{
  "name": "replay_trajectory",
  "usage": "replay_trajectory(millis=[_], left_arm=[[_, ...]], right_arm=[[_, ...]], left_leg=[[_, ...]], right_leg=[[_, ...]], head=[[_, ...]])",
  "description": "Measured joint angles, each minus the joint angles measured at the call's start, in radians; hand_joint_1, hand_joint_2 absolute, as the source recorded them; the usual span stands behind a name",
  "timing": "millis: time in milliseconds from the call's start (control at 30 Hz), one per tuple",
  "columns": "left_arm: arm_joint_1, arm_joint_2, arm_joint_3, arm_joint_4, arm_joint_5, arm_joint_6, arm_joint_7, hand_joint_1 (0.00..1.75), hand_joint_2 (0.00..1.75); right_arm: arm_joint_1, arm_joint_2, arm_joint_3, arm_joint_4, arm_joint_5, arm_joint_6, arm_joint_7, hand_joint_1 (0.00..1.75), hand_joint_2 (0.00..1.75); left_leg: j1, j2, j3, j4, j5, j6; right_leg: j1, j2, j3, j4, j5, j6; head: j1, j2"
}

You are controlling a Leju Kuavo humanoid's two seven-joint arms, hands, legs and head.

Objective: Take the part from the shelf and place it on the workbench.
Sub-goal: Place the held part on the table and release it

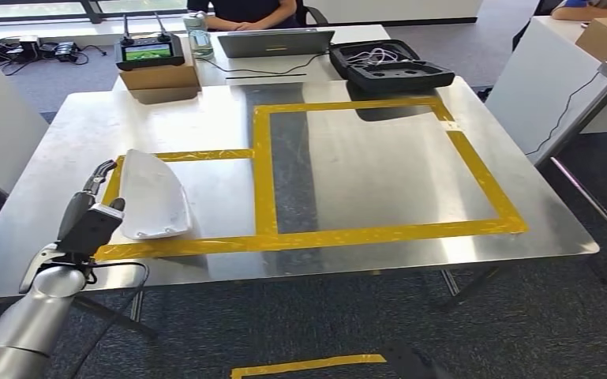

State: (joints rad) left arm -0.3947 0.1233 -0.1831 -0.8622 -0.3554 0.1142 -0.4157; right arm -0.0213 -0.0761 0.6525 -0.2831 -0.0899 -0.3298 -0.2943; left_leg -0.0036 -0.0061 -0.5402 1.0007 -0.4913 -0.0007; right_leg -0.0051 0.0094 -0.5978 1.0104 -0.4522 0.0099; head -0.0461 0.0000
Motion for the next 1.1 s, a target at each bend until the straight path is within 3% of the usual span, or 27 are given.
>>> replay_trajectory(millis=[133,267,600,733,933,1067,1100], left_arm=[[0.156,-0.021,-0.060,-0.289,0.039,-0.006,0.034,0.00,0.00],[0.260,-0.033,-0.115,-0.497,0.069,-0.015,0.040,0.00,0.00],[0.371,-0.045,-0.192,-0.746,0.092,-0.029,0.022,0.00,0.00],[0.398,-0.047,-0.216,-0.806,0.091,-0.031,0.021,0.00,1.75],[0.422,-0.055,-0.236,-0.859,0.097,-0.034,0.020,0.00,1.75],[0.435,-0.068,-0.238,-0.882,0.098,-0.011,0.048,0.00,0.00],[0.436,-0.072,-0.238,-0.884,0.098,-0.003,0.054,0.00,0.00]], right_arm=[[0.004,0.006,0.001,0.004,-0.026,-0.014,-0.009,0.00,0.00],[0.006,0.014,0.001,0.006,-0.050,-0.031,-0.018,0.00,0.00],[0.010,0.026,-0.002,0.008,-0.086,-0.049,-0.020,0.00,0.00],[0.011,0.031,-0.003,0.008,-0.090,-0.051,-0.021,0.00,0.00],[0.011,0.037,-0.005,0.008,-0.100,-0.060,-0.020,0.00,0.00],[0.005,0.043,-0.007,0.008,-0.101,-0.062,-0.009,0.00,0.00],[0.002,0.044,-0.008,0.008,-0.100,-0.062,-0.005,0.00,0.00]], left_leg=[[0.000,0.000,0.000,0.000,-0.002,0.001],[0.000,0.000,0.000,0.000,-0.002,0.002],[0.000,0.000,0.000,0.000,-0.002,0.002],[0.000,0.000,0.001,0.000,-0.002,0.002],[0.000,0.000,0.001,0.000,-0.002,0.002],[0.000,0.000,0.001,0.000,-0.002,0.002],[0.000,0.000,0.001,0.000,-0.002,0.002]], right_leg=[[0.000,0.000,0.000,0.000,-0.001,0.001],[0.000,0.000,0.000,0.000,-0.001,0.002],[0.000,0.000,0.002,0.000,-0.001,0.002],[0.000,0.000,0.002,0.000,-0.001,0.002],[0.000,-0.001,0.003,0.000,-0.001,0.002],[0.000,-0.001,0.003,0.000,-0.001,0.002],[0.000,-0.001,0.003,0.000,-0.001,0.002]], head=[[0.000,0.000],[0.000,0.000],[0.000,0.000],[0.000,0.000],[0.000,0.000],[0.000,0.000],[0.000,0.000]])
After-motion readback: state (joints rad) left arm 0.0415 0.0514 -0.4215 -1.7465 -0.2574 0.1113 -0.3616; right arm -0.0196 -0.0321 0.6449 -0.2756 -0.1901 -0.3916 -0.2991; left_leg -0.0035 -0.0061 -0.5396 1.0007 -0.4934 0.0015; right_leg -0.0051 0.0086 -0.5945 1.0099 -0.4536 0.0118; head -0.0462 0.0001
